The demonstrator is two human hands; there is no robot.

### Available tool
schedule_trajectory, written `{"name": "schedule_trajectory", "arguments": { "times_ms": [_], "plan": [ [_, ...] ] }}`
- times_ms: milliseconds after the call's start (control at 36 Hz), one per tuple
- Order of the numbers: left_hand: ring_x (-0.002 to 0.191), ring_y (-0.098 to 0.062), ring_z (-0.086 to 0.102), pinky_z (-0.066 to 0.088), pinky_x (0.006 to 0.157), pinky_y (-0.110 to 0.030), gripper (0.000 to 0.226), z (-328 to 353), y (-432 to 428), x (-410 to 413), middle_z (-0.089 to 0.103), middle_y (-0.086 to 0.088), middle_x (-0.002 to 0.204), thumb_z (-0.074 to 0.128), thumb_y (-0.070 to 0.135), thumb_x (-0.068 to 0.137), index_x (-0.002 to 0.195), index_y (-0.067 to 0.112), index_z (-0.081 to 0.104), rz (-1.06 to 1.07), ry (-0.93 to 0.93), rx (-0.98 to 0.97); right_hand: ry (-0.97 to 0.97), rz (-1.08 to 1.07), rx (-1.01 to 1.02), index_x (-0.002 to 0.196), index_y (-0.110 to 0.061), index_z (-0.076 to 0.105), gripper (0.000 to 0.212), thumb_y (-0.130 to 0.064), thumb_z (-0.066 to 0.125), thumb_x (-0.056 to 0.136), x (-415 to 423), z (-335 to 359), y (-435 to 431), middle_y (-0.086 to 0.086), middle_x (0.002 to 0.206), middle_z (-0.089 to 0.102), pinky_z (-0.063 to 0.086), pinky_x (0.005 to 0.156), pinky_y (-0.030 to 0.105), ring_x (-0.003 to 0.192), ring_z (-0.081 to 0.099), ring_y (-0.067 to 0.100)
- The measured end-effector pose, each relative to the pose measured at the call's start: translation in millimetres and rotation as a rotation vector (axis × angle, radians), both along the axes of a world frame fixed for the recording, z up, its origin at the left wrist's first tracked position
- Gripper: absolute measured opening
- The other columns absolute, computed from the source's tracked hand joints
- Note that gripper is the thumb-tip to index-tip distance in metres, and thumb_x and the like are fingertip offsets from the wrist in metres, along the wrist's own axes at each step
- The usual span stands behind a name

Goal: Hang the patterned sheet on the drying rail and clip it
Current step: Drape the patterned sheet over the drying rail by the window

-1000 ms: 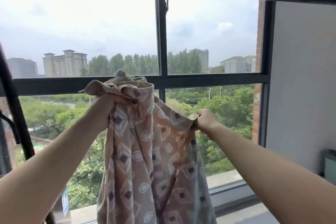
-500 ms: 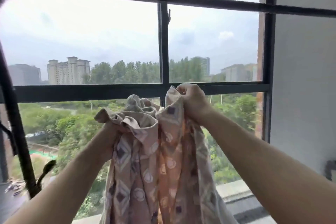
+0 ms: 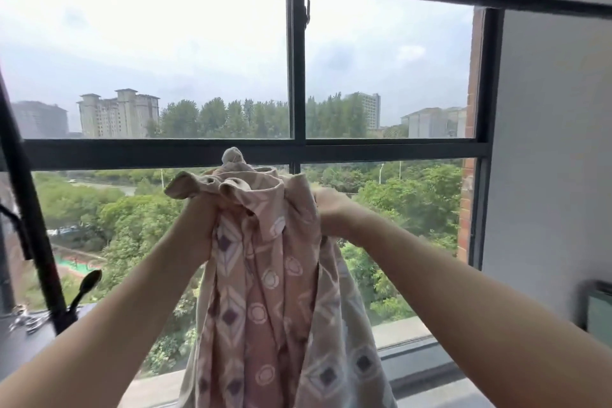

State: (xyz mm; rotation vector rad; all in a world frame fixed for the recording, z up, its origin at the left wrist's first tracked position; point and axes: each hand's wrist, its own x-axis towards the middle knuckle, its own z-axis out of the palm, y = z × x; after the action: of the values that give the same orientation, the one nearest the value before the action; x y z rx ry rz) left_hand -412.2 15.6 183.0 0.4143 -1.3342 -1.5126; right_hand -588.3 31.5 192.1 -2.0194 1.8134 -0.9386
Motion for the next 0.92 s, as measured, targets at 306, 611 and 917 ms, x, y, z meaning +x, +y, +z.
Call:
{"name": "schedule_trajectory", "arguments": {
  "times_ms": [306,611,917],
  "plan": [
    [0.036,-0.011,0.059,0.045,0.036,-0.015,0.058,8,1,2,0.058,-0.002,0.041,0.029,-0.007,0.082,0.039,0.010,0.064,0.019,-0.002,-0.095,-0.585,0.072,-0.072,0.093,0.008,0.063,0.020,-0.008,0.065,0.080,-19,-10,-1,0.016,0.082,0.062,0.050,0.064,0.034,0.069,0.058,0.024],
    [0.042,-0.016,0.062,0.050,0.039,-0.020,0.018,-6,15,-3,0.062,-0.008,0.049,0.045,-0.013,0.066,0.077,0.001,0.050,-0.103,-0.105,0.014,-0.232,0.174,-0.421,0.074,-0.024,0.065,0.012,-0.015,0.071,0.079,16,9,-2,0.018,0.093,0.060,0.049,0.078,0.038,0.083,0.053,0.020],
    [0.026,-0.021,0.051,0.043,0.032,-0.018,0.015,3,15,-1,0.050,-0.012,0.033,0.046,-0.007,0.055,0.045,0.000,0.054,0.042,-0.021,-0.027,-0.009,0.031,0.034,0.079,-0.001,0.056,0.005,-0.005,0.055,0.083,-2,-14,4,0.009,0.076,0.054,0.042,0.057,0.024,0.064,0.047,0.014]
  ]
}}
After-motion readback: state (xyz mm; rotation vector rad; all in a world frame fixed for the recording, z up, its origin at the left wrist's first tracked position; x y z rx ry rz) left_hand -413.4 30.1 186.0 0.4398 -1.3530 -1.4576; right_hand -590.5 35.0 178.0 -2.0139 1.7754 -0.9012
